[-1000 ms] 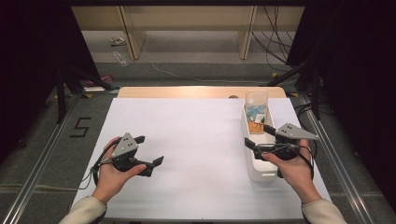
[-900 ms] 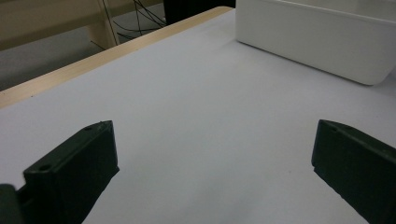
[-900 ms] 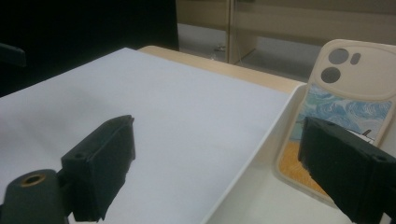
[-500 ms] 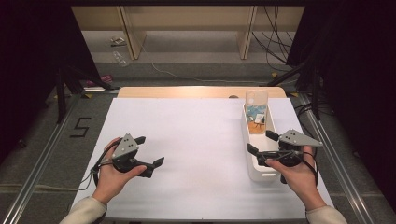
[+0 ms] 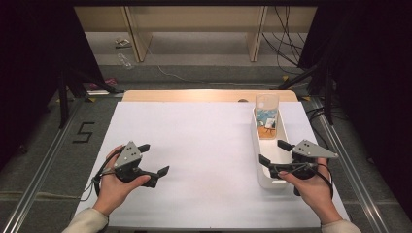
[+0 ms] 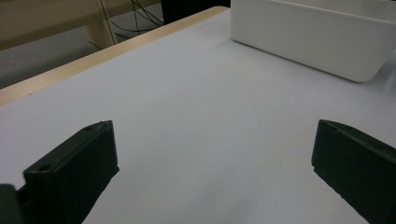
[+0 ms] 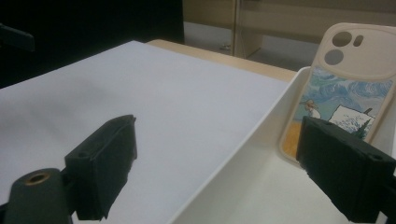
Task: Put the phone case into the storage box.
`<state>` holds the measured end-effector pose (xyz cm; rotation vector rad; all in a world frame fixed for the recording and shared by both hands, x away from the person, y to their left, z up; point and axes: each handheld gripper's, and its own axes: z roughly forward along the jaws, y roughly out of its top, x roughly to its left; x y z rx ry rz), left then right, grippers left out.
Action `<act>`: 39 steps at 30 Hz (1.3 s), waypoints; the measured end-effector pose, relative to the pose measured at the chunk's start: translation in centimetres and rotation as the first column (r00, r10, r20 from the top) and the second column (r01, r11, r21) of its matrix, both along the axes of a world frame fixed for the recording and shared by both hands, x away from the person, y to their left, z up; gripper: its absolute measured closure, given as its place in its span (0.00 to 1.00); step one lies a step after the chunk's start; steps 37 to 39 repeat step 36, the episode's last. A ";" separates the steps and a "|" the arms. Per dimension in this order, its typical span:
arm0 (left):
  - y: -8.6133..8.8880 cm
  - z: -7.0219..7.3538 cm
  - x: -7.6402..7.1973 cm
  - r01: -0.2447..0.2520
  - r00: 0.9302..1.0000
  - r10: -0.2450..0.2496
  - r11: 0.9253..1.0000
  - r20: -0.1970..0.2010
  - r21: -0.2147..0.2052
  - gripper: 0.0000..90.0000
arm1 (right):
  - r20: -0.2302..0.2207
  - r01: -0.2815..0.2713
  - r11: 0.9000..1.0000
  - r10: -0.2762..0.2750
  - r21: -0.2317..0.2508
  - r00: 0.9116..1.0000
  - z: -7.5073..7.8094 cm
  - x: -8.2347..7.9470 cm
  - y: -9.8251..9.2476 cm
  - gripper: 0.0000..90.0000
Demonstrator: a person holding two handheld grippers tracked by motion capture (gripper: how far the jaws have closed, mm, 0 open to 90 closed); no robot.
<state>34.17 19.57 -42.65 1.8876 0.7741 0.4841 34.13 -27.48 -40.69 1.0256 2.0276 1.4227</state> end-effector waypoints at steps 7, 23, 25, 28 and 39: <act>0.1 0.0 -0.3 0.001 1.000 -0.001 1.000 -0.002 -0.003 0.00 | 0.004 -0.002 1.000 0.002 -0.008 1.000 -0.3 -0.5 -0.3 0.15; 0.2 -0.1 -0.3 0.002 1.000 -0.002 1.000 -0.006 0.000 0.00 | 0.010 -0.010 1.000 0.010 -0.003 1.000 -0.6 -1.0 -0.3 0.16; 0.2 -0.2 -0.3 0.003 1.000 -0.003 1.000 -0.006 0.001 0.00 | 0.008 -0.012 1.000 0.012 -0.002 1.000 -0.6 -1.0 -0.3 0.16; 0.2 -0.2 -0.3 0.002 1.000 -0.002 1.000 -0.006 0.001 0.00 | 0.008 -0.017 1.000 0.017 0.004 1.000 -0.6 -1.0 -0.3 0.16; 0.2 -0.2 -0.1 0.001 1.000 -0.001 1.000 -0.006 -0.002 0.00 | 0.000 -0.021 0.999 0.021 0.041 1.000 -0.5 -1.0 -0.3 0.17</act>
